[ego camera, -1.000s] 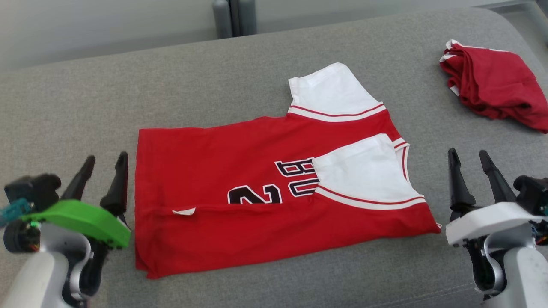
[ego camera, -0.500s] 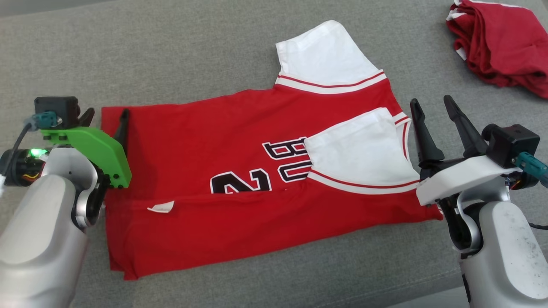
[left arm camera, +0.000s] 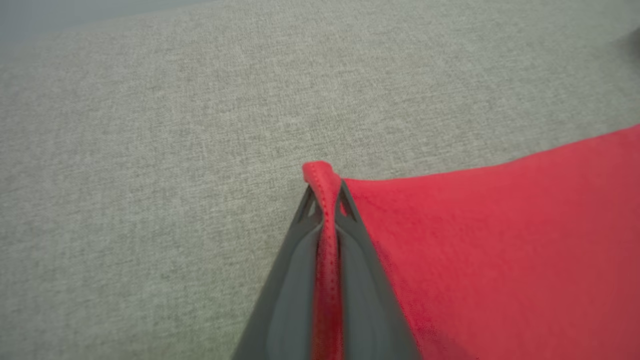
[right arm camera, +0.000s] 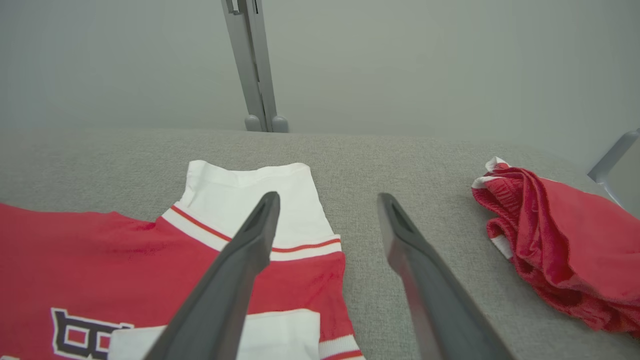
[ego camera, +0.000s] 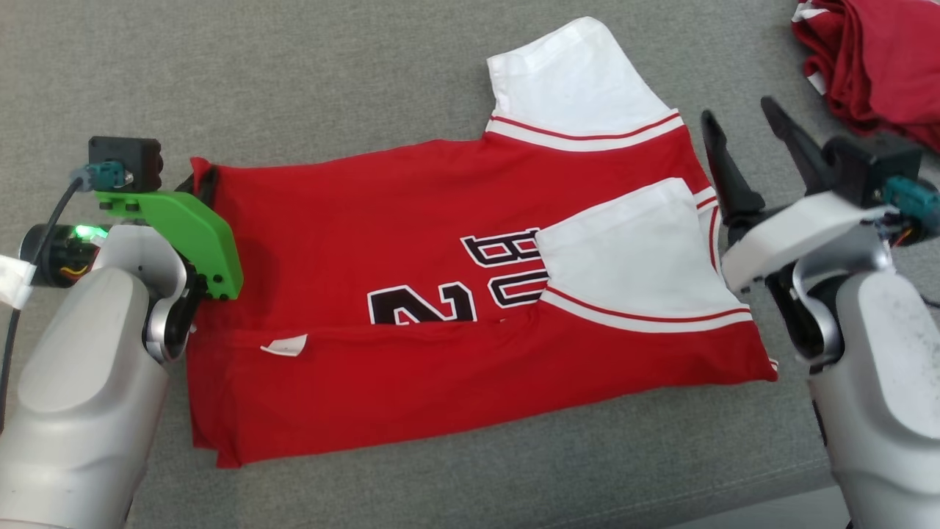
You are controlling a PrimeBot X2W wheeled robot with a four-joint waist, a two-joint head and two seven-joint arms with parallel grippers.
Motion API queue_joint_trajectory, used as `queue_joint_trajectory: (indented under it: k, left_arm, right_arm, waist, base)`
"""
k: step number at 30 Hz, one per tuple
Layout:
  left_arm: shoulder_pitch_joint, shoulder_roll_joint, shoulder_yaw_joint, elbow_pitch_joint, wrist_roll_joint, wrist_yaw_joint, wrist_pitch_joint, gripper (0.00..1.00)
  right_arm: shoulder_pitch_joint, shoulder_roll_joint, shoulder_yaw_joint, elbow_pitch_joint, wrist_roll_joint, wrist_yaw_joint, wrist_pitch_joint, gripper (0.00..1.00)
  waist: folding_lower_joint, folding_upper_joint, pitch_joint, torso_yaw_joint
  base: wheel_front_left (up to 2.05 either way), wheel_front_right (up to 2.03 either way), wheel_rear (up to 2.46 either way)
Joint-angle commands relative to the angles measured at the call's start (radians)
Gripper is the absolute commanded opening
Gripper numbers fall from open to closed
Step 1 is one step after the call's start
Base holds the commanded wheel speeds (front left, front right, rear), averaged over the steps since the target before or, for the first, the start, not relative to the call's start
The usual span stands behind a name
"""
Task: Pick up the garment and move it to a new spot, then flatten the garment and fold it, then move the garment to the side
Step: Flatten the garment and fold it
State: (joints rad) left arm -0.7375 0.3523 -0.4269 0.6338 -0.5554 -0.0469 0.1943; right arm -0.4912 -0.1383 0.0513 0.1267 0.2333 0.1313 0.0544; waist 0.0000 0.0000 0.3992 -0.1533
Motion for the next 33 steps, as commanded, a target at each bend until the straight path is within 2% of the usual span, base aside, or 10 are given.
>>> queue_joint_trajectory:
  k: [1,5,15,20,28,29,30,31,32,33]
  left_arm:
    - [-0.024,-0.004,0.001,-0.003,-0.004,-0.006,-0.014,0.0]
    - [-0.05,-0.017,-0.002,-0.026,0.002,-0.014,-0.056,0.0]
    - [-0.091,-0.093,-0.064,-0.096,0.015,-0.045,-0.112,0.0]
    - [-0.11,-0.115,-0.078,-0.105,0.018,-0.049,-0.137,0.0]
    - [-0.119,-0.127,-0.084,-0.097,0.014,-0.05,-0.166,0.0]
    - [-0.12,-0.127,-0.085,-0.095,0.012,-0.05,-0.169,0.0]
    - [-0.121,-0.127,-0.084,-0.093,0.011,-0.05,-0.169,0.0]
    - [-0.123,-0.127,-0.084,-0.091,0.008,-0.05,-0.171,0.0]
    - [-0.124,-0.127,-0.084,-0.089,0.008,-0.05,-0.172,0.0]
    - [-0.125,-0.126,-0.084,-0.086,0.007,-0.05,-0.174,0.0]
  right_arm:
    - [-0.045,-0.013,0.008,0.018,-0.006,-0.001,0.015,1.0]
    - [-0.192,-0.054,0.039,0.111,-0.013,-0.001,0.071,1.0]
    - [-0.516,-0.111,0.062,0.492,0.006,-0.001,0.198,1.0]
    - [-0.602,-0.123,0.083,0.638,-0.018,-0.001,0.21,1.0]
    - [-0.66,-0.106,0.114,0.805,-0.039,-0.001,0.189,1.0]
    - [-0.665,-0.102,0.117,0.824,-0.041,-0.001,0.184,0.93]
    - [-0.667,-0.099,0.119,0.837,-0.041,-0.001,0.18,0.79]
    - [-0.67,-0.095,0.121,0.853,-0.041,-0.001,0.174,0.28]
    - [-0.674,-0.093,0.122,0.865,-0.04,-0.001,0.168,0.05]
    - [-0.68,-0.094,0.122,0.877,-0.041,-0.001,0.157,0.0]
  waist:
    - [0.0,0.0,0.007,0.017]
    - [0.0,0.0,0.03,0.054]
    - [0.0,0.0,0.118,0.195]
    - [0.0,0.0,0.148,0.233]
    - [0.0,0.0,0.164,0.246]
    - [0.0,0.0,0.164,0.244]
    - [0.0,0.0,0.164,0.243]
    - [0.0,0.0,0.164,0.241]
    - [0.0,0.0,0.163,0.239]
    - [0.0,0.0,0.162,0.235]
  base:
    - [0.0,0.0,0.0]
    - [0.0,0.0,0.0]
    - [0.0,0.0,0.0]
    - [0.0,0.0,0.0]
    - [0.0,0.0,0.0]
    - [0.0,0.0,0.0]
    - [0.0,0.0,0.0]
    - [0.0,0.0,0.0]
    - [0.0,0.0,0.0]
    - [0.0,0.0,0.0]
